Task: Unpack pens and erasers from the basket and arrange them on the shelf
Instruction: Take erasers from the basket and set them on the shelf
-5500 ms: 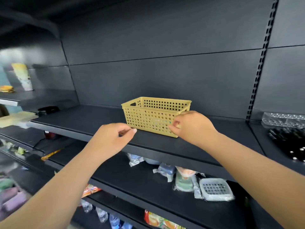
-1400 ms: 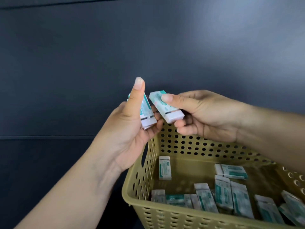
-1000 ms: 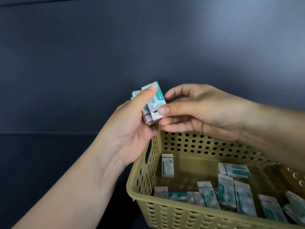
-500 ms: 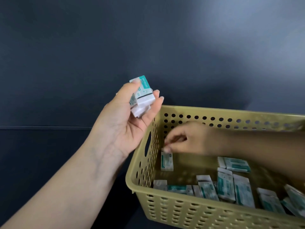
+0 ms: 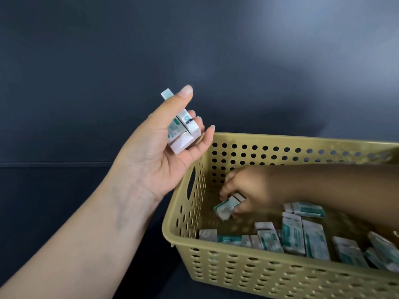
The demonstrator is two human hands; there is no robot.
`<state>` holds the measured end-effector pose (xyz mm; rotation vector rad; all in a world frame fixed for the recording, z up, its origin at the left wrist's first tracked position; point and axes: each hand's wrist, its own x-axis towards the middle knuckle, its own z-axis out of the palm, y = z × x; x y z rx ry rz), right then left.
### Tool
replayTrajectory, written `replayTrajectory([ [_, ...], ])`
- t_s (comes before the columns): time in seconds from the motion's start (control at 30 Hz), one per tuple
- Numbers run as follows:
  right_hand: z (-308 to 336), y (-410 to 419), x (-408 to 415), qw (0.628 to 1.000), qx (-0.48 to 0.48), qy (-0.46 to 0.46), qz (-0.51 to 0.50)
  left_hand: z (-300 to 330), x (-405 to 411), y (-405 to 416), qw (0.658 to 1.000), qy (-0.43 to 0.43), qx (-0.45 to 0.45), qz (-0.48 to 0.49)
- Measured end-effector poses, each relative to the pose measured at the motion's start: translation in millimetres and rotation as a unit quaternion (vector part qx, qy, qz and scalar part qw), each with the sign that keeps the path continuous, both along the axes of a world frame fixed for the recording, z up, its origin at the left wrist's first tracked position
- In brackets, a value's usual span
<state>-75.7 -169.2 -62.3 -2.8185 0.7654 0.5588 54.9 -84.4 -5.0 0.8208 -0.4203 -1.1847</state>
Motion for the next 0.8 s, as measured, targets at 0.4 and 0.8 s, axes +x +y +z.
replayTrajectory([
  [0.4,52.4,-4.9,-2.5,0.881,0.370,-0.250,-0.160,2.2,-1.3,1.6,1.000,-0.004,-0.018,-0.005],
  [0.8,93.3,10.1,-19.6,0.729,0.454,-0.486,-0.160,5.0,-3.6,5.1,0.997,-0.070,0.004,-0.017],
])
